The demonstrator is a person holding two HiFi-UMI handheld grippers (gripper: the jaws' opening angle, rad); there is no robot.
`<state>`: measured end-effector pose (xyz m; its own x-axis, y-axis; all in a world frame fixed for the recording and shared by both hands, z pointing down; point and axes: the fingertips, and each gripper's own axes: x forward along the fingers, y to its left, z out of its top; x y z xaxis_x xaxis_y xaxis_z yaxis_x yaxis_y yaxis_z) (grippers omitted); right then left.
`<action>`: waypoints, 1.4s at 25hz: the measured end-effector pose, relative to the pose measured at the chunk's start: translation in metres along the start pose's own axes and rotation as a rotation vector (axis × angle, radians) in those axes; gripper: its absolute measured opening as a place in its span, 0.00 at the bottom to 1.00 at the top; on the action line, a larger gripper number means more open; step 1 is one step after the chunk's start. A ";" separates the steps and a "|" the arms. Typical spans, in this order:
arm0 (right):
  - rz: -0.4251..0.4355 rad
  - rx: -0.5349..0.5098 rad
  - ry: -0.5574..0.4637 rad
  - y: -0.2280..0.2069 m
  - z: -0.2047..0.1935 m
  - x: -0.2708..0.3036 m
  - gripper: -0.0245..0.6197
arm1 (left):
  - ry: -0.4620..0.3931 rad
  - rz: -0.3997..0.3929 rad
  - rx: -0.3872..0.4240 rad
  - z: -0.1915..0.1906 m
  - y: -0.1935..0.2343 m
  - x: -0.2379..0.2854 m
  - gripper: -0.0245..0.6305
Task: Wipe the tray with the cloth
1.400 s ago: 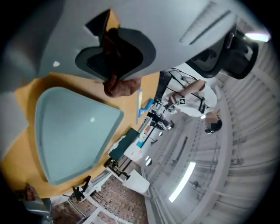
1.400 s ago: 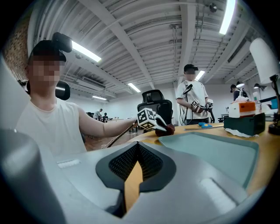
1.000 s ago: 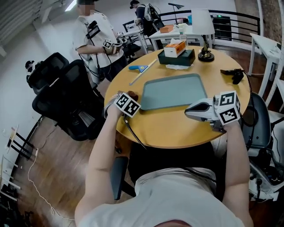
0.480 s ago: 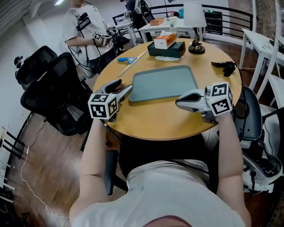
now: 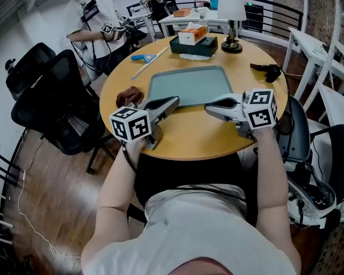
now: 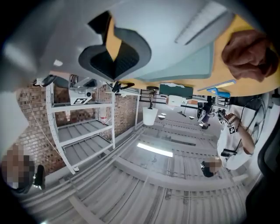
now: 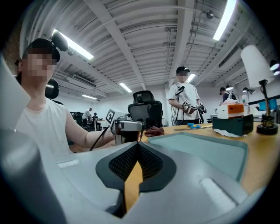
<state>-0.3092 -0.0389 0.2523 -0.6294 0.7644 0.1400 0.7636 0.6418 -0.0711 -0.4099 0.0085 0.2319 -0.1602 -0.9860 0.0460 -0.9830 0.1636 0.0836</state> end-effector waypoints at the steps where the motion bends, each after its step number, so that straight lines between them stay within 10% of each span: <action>1: -0.005 0.002 0.001 -0.001 0.000 0.000 0.04 | 0.009 -0.013 0.001 -0.003 -0.003 0.002 0.53; 35: -0.002 0.004 0.007 0.000 0.005 0.004 0.04 | 0.099 -0.050 0.042 -0.012 -0.015 0.011 0.53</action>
<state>-0.3124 -0.0351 0.2479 -0.6297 0.7628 0.1467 0.7619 0.6433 -0.0747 -0.3957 -0.0043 0.2428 -0.1034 -0.9846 0.1409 -0.9928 0.1109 0.0463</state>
